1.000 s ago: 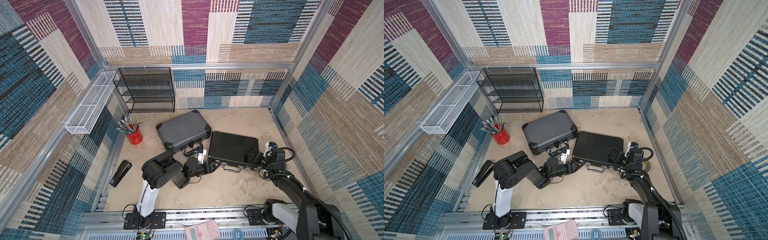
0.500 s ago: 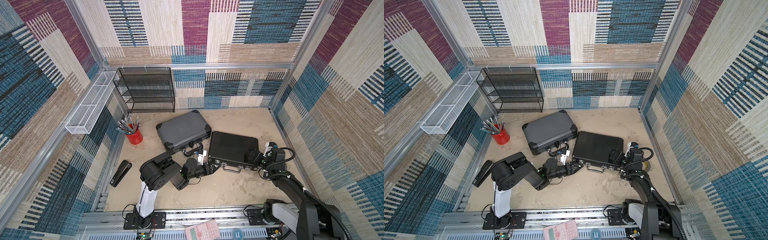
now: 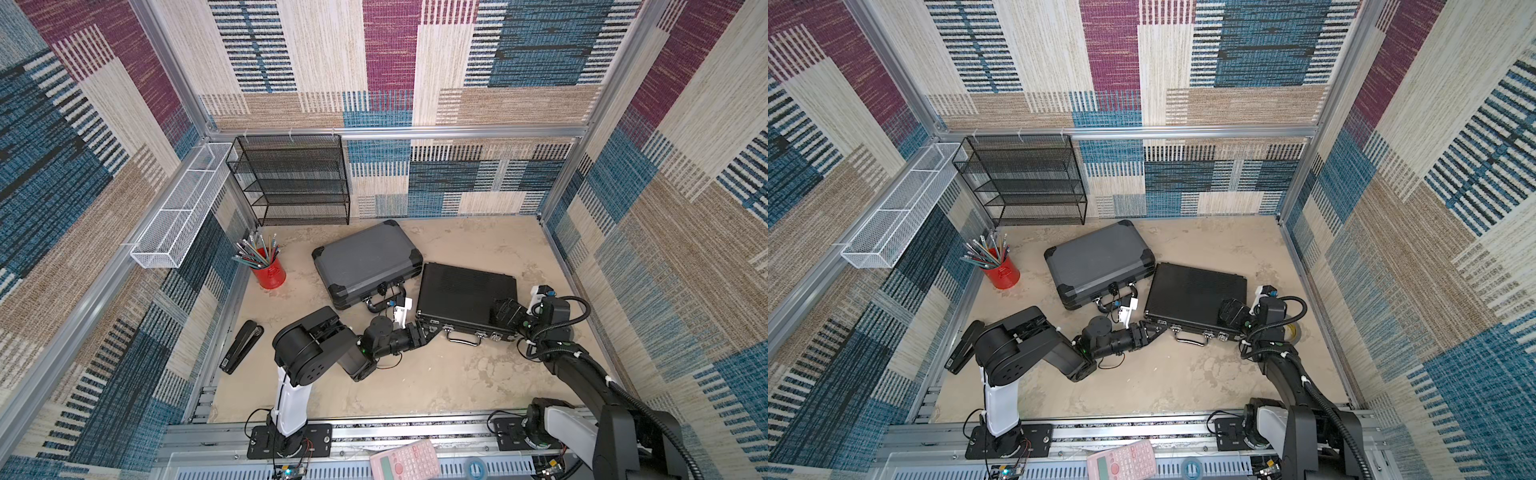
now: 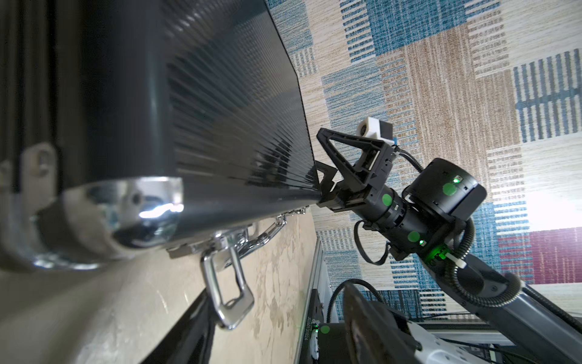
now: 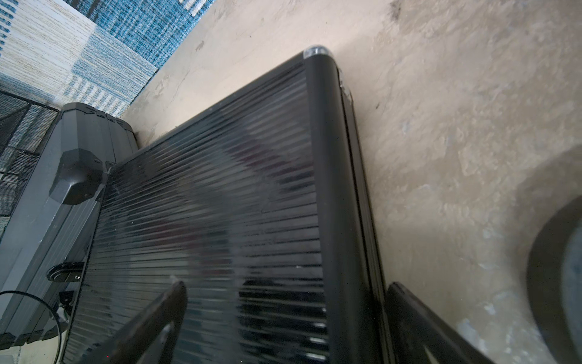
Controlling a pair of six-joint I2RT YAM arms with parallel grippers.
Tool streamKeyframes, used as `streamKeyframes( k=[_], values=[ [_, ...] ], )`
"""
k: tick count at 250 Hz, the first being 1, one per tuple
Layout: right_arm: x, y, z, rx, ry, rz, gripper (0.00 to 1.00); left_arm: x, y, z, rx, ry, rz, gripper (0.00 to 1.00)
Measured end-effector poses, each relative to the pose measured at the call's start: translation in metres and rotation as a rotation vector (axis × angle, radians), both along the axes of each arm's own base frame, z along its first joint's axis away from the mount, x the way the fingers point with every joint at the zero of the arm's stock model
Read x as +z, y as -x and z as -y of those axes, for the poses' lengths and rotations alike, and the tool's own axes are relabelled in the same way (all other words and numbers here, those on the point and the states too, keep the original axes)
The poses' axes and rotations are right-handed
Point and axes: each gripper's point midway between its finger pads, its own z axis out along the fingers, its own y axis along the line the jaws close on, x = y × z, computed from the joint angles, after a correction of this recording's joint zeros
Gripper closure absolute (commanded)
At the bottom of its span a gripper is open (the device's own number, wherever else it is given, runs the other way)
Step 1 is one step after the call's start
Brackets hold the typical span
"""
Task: Open the poker set cases
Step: Open the fastener on the poker set case.
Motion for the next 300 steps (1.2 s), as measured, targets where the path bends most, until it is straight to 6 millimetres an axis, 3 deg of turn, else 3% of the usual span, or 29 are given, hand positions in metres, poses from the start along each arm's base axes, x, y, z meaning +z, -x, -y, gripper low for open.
streamKeyframes(
  k=[154, 300],
  values=[
    [0.0, 0.001, 0.002, -0.012, 0.009, 0.0, 0.01, 0.017, -0.004, -0.005, 0.045, 0.044, 0.013, 0.32],
    [0.01, 0.007, 0.002, -0.013, 0.012, 0.019, 0.01, 0.018, -0.004, -0.015, 0.084, 0.037, 0.015, 0.29]
  ],
)
